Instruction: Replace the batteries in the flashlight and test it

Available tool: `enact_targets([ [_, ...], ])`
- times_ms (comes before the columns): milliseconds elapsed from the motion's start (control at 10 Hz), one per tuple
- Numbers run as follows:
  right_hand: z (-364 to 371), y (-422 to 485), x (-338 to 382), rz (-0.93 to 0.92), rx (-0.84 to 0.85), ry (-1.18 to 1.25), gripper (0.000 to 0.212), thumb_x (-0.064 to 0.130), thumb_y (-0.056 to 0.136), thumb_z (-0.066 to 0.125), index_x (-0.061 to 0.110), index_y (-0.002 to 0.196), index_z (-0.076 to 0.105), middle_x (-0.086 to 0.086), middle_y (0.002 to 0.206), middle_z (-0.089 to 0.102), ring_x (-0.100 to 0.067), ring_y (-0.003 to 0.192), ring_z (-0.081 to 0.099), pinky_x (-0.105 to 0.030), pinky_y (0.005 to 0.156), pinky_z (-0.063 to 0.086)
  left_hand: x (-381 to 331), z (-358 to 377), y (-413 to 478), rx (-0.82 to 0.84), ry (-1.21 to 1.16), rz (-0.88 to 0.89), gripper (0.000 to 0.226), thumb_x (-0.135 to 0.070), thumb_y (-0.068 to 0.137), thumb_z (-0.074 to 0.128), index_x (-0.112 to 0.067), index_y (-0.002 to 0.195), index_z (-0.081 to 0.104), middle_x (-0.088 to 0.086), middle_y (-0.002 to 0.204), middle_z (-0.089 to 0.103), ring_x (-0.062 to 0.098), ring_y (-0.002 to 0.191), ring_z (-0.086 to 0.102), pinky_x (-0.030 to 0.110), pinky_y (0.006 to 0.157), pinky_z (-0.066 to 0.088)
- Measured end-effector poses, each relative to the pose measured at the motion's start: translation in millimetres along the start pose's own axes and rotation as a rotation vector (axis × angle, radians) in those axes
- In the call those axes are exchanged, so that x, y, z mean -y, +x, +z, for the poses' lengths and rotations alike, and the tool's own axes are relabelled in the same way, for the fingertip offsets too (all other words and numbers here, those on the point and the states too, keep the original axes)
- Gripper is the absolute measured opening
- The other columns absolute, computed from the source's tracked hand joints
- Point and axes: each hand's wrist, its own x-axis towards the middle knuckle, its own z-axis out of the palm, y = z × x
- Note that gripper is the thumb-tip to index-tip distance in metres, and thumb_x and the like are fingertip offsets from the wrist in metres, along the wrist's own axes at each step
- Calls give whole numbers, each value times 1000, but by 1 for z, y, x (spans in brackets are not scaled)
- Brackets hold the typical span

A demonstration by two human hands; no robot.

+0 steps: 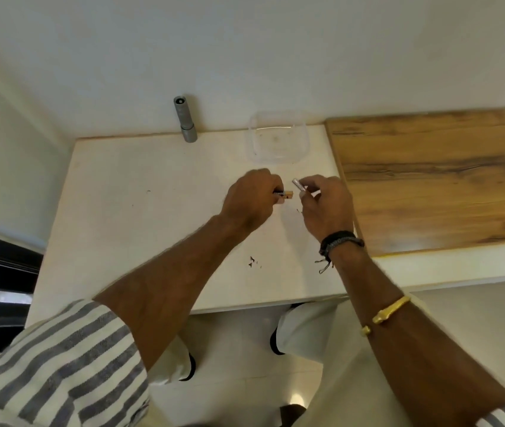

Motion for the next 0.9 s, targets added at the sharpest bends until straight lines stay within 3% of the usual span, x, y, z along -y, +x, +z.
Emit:
enact_targets([
  [300,3,108,43,-174,-21,-114,17,21,94,67,20,108,77,-1,107,76,-21,100,67,-32,88,54,20,-38,87,-144,120,-45,9,-31,86,74,-23,91,75,-1,92,61,18,81,56,33,64,48],
  [400,16,133,49,-148,20,-202,17,22,93,70,22,108,77,-1,109,76,-22,101,69,-35,88,57,29,-35,109,-166,128,-94,14,-32,83,78,-20,91,76,3,105,56,21,92,55,37,72,51],
  [600,44,153,47,-70,93,-344,20,17,90,69,27,107,75,-1,111,74,-25,99,69,-34,85,59,46,-17,132,-133,272,-79,19,-38,85,73,-22,96,76,3,118,51,24,111,44,38,93,41],
  [800,46,149,44,-70,72,-332,29,12,89,63,27,112,73,1,111,74,-25,102,69,-37,88,58,52,-15,130,-148,203,-58,27,-35,81,77,-19,103,74,1,123,52,22,117,43,35,96,37],
  [900,37,139,42,-45,-7,-258,27,11,90,63,28,109,74,7,106,76,-20,100,69,-33,81,57,50,-22,121,-203,159,-73,25,-34,85,75,-20,106,74,0,122,56,19,116,46,31,93,37],
])
